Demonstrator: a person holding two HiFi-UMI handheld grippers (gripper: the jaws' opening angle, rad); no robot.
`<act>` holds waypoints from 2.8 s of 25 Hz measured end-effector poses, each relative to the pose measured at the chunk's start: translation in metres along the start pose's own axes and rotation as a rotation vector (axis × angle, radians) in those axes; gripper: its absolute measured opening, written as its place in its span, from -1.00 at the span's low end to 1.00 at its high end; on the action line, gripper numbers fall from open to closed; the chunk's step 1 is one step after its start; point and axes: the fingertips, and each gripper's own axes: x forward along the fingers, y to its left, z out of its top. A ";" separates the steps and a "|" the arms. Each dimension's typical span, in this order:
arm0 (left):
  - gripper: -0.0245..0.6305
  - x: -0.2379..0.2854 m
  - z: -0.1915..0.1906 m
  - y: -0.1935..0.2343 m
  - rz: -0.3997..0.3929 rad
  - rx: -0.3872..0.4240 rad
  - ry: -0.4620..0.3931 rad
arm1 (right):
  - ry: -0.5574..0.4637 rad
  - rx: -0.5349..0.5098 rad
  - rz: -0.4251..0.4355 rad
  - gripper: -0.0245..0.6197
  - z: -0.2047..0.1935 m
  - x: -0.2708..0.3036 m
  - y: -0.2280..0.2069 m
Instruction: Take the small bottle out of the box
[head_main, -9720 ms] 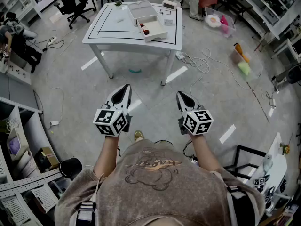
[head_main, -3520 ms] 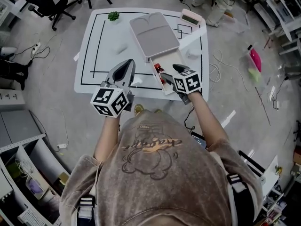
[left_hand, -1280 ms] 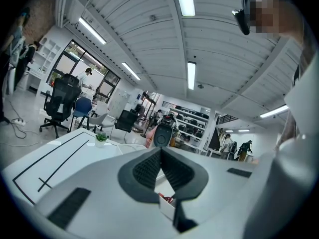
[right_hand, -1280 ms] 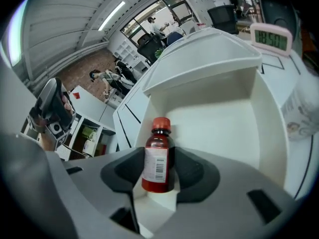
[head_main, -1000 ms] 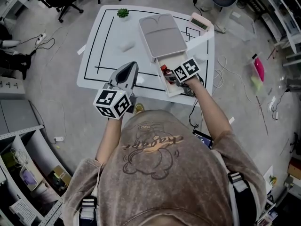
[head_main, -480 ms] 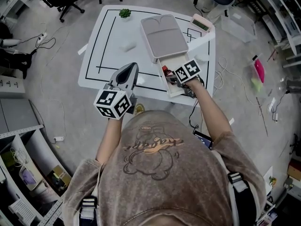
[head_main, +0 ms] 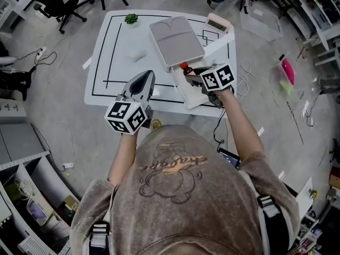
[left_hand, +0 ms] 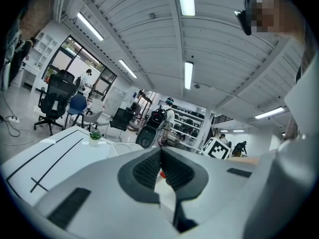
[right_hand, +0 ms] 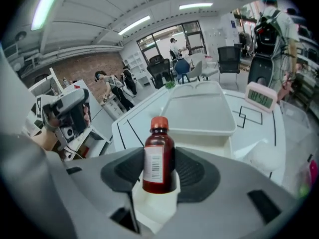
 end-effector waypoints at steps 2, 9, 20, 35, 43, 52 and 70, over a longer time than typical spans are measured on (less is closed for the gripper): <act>-0.90 0.005 -0.001 -0.004 -0.020 0.003 0.008 | -0.072 -0.012 -0.016 -0.30 0.013 -0.015 0.001; -0.90 0.022 -0.005 -0.020 -0.080 0.019 0.036 | -0.296 -0.023 -0.081 -0.30 0.036 -0.072 0.008; -0.90 0.041 -0.020 -0.035 -0.136 0.045 0.094 | -0.610 0.077 -0.238 -0.30 0.016 -0.145 0.000; -0.90 0.051 -0.039 -0.050 -0.170 0.053 0.141 | -0.790 0.134 -0.385 -0.30 -0.031 -0.162 -0.014; -0.90 0.050 -0.041 -0.046 -0.153 0.047 0.142 | -0.768 0.172 -0.382 -0.30 -0.041 -0.143 -0.027; -0.90 0.046 -0.040 -0.045 -0.143 0.041 0.133 | -0.770 0.200 -0.374 -0.30 -0.047 -0.135 -0.024; -0.90 0.041 -0.039 -0.047 -0.149 0.026 0.132 | -0.757 0.183 -0.374 -0.31 -0.044 -0.131 -0.019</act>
